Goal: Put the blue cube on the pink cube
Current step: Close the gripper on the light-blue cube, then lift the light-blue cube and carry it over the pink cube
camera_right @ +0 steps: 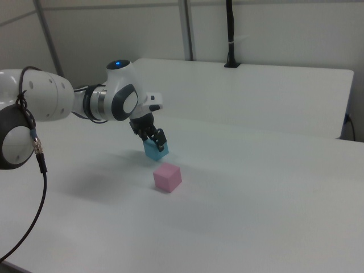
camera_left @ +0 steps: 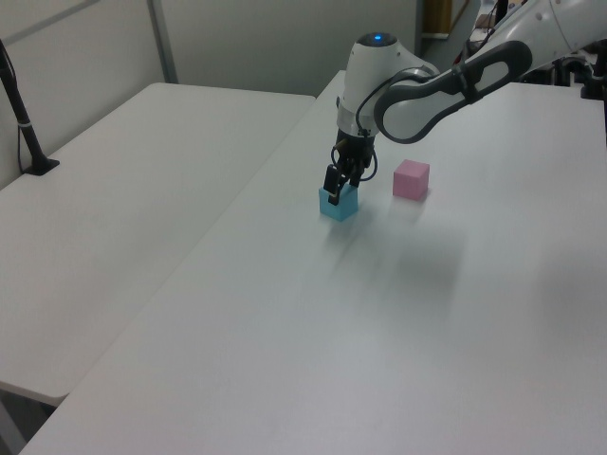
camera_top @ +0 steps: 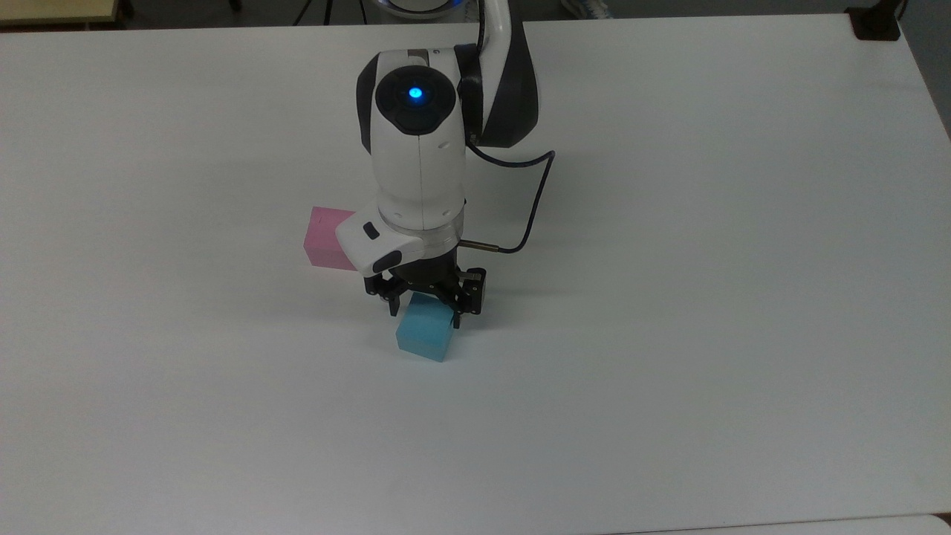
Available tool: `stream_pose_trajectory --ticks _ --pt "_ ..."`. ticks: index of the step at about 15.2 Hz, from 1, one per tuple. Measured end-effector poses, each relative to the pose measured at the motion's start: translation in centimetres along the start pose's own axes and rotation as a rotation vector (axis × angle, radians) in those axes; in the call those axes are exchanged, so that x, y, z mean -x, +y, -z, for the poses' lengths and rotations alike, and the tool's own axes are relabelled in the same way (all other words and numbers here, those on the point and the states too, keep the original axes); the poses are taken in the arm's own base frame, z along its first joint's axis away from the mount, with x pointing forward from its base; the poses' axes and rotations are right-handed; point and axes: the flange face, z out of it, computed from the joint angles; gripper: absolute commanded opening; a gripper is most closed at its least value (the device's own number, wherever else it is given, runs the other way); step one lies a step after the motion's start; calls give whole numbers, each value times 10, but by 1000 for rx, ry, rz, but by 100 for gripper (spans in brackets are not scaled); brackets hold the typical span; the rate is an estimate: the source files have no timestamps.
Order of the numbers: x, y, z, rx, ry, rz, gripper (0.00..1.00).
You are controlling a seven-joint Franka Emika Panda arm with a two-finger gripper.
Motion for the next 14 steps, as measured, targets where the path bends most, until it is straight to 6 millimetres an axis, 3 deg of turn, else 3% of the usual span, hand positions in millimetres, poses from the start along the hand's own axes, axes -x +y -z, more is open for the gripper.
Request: stream_pose_trajectory --ticks 2,5,10,12,14 --pt "2 -4 -5 36 7 5 46" --pt "0 -9 -1 65 30 29 45" --pt "-8 13 64 106 44 104 45" --pt "0 32 85 123 13 110 45" --pt "17 52 91 134 -17 101 45"
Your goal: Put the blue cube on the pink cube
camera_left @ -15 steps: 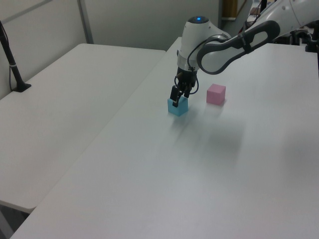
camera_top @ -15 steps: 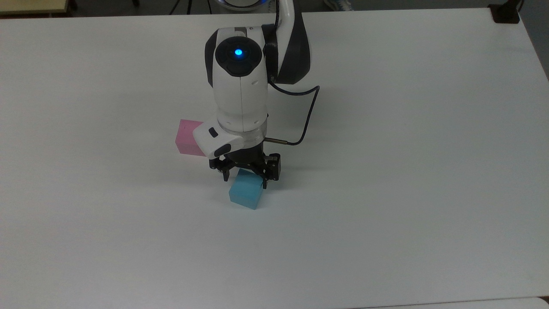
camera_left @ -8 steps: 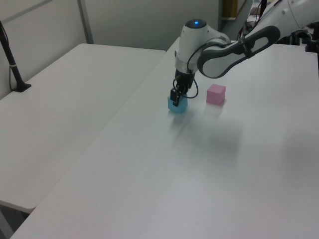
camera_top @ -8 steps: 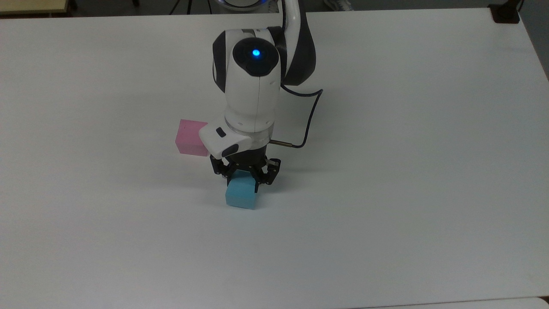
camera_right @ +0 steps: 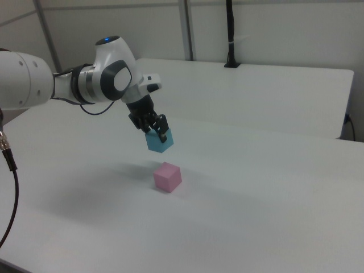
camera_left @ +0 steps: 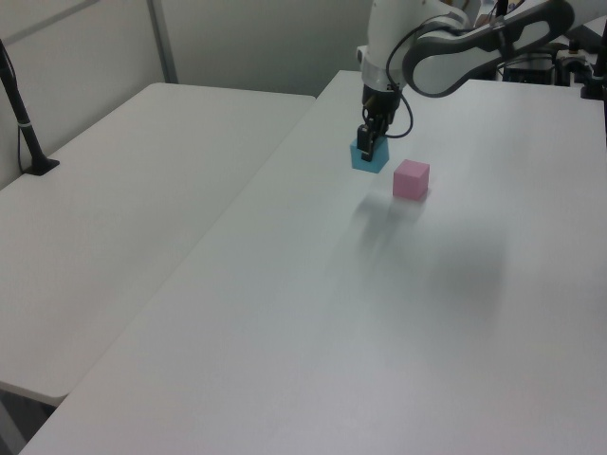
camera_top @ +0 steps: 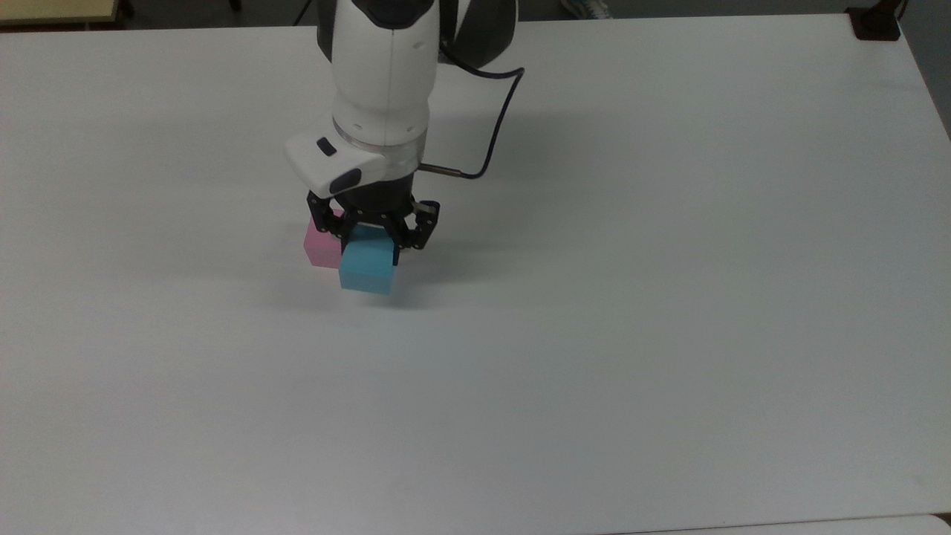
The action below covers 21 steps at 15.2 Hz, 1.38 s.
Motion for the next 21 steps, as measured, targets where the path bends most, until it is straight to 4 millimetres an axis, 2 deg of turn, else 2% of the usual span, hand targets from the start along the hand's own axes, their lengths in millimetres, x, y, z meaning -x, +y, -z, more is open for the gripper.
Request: stream_pose_trajectory --ticks 6,8,9,15,16,18,19,21 --pt "36 47 -10 17 -67 -3 47" --pt "41 57 -13 20 -77 -13 93" --pt "41 61 -14 21 -80 -14 100" --pt "42 63 -13 21 -78 -7 100" --pt "40 62 -7 20 -67 -7 100" --pt "37 56 18 19 -51 -9 100" --pt "37 42 44 21 -59 -10 100" --pt "42 19 76 24 -74 -17 100"
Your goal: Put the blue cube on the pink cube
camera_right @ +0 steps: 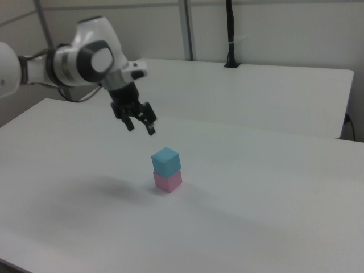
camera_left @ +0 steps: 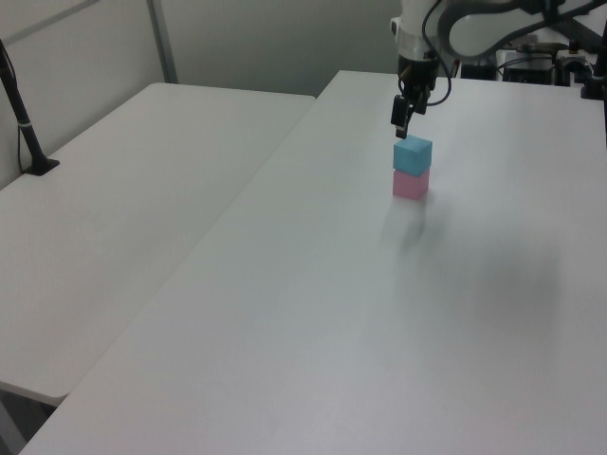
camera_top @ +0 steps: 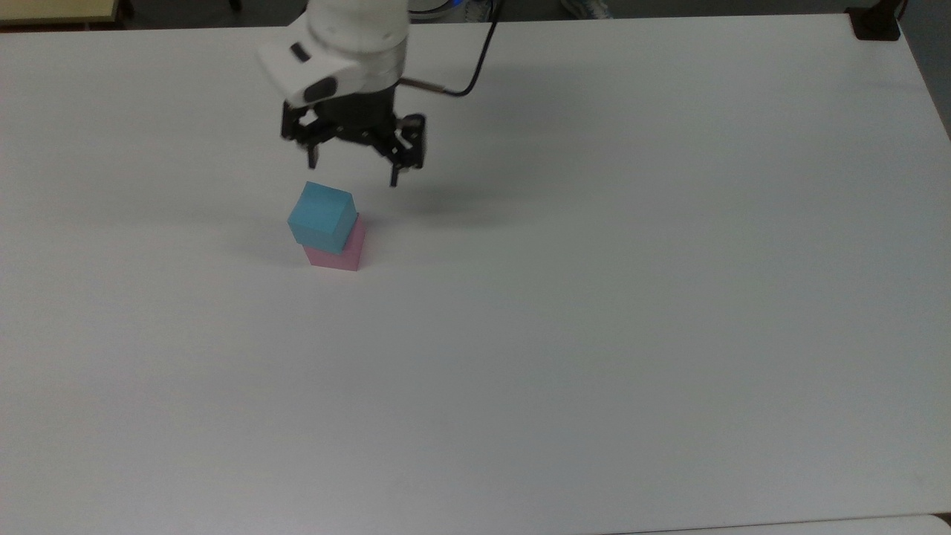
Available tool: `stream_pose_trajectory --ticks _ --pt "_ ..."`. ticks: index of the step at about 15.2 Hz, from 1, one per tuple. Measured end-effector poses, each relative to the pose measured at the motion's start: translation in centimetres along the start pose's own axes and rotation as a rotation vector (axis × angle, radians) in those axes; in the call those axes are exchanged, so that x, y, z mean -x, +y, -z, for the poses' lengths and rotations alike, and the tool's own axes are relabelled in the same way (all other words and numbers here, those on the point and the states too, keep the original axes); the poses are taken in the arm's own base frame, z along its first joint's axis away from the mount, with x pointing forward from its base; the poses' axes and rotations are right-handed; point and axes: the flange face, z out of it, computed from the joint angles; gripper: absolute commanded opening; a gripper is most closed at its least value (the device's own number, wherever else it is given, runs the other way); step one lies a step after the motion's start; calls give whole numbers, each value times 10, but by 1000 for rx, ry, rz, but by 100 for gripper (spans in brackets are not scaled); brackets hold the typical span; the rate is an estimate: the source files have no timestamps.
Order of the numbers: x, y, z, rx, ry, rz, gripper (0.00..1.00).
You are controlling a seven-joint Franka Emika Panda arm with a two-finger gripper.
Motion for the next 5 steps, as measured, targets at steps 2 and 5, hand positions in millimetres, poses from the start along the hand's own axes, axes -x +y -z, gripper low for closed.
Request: stream_pose_trajectory --ticks 2,5 --pt "11 -15 25 -45 -32 -24 100" --pt "25 -14 52 -149 -84 -71 100"
